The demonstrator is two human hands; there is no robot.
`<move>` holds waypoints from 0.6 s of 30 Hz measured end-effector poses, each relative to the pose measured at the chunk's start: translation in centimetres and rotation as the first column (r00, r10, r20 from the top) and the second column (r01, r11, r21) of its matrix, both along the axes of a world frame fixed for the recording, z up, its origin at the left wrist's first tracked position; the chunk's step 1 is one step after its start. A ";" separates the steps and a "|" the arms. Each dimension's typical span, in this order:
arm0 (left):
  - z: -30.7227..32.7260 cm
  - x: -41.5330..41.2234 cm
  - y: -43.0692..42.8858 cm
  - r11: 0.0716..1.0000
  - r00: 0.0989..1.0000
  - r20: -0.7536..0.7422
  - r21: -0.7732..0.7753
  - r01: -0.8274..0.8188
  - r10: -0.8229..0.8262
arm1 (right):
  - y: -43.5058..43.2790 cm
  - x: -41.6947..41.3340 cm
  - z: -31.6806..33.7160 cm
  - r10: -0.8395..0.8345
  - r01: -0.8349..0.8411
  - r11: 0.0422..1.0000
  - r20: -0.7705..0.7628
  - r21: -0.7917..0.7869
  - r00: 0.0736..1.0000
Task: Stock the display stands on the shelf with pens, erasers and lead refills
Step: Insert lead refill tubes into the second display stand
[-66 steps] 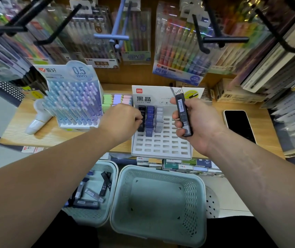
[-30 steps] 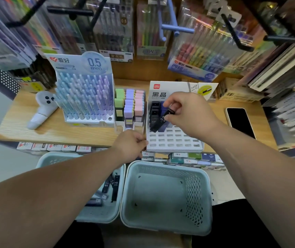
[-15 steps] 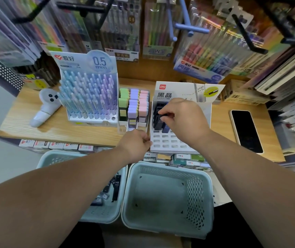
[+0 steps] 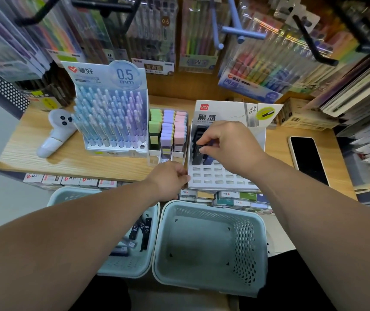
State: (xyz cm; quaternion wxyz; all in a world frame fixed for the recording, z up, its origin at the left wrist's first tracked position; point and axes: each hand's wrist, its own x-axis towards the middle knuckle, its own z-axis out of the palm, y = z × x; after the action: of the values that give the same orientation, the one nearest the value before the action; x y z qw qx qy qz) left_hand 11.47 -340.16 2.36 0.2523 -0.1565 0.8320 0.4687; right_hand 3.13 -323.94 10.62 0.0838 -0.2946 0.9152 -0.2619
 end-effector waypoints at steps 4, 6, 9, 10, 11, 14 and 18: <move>0.0 -0.1 0.0 1.000 1.000 -0.003 0.013 -0.006 0.007 | -0.2 0.1 -0.1 0.022 -0.020 0.999 -0.054 0.041 0.998; 0.0 -0.1 0.0 1.000 1.000 -0.006 0.016 -0.005 0.005 | -0.2 0.0 -0.1 0.015 -0.010 0.998 -0.077 0.061 0.997; -0.1 0.0 -0.1 1.000 1.000 -0.003 0.009 -0.001 0.001 | 0.1 -0.2 -0.3 0.005 0.006 0.993 -0.092 0.119 0.996; -0.1 0.0 -0.1 1.000 1.000 -0.005 0.006 0.002 -0.002 | 0.2 -0.2 -0.4 0.000 0.012 0.993 -0.100 0.120 0.995; -0.2 0.0 -0.1 1.000 1.000 -0.008 0.002 0.007 -0.007 | 0.2 -0.1 -0.5 -0.002 0.014 0.994 -0.107 0.109 0.994; -0.1 0.0 -0.2 1.000 1.000 -0.023 -0.007 0.014 -0.014 | -0.2 0.6 -0.8 0.048 -0.032 0.991 -0.121 0.129 0.991; -0.1 0.1 -0.3 0.998 0.998 -0.052 -0.038 0.044 -0.046 | -0.6 1.3 -1.5 0.028 0.018 0.978 -0.217 0.209 0.976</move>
State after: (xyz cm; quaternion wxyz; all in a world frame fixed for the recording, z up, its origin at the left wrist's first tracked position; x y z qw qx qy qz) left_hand 11.58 -340.42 2.26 0.2377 -0.1301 0.8502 0.4513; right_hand 4.45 -324.51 9.10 0.0138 -0.3133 0.9406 -0.1299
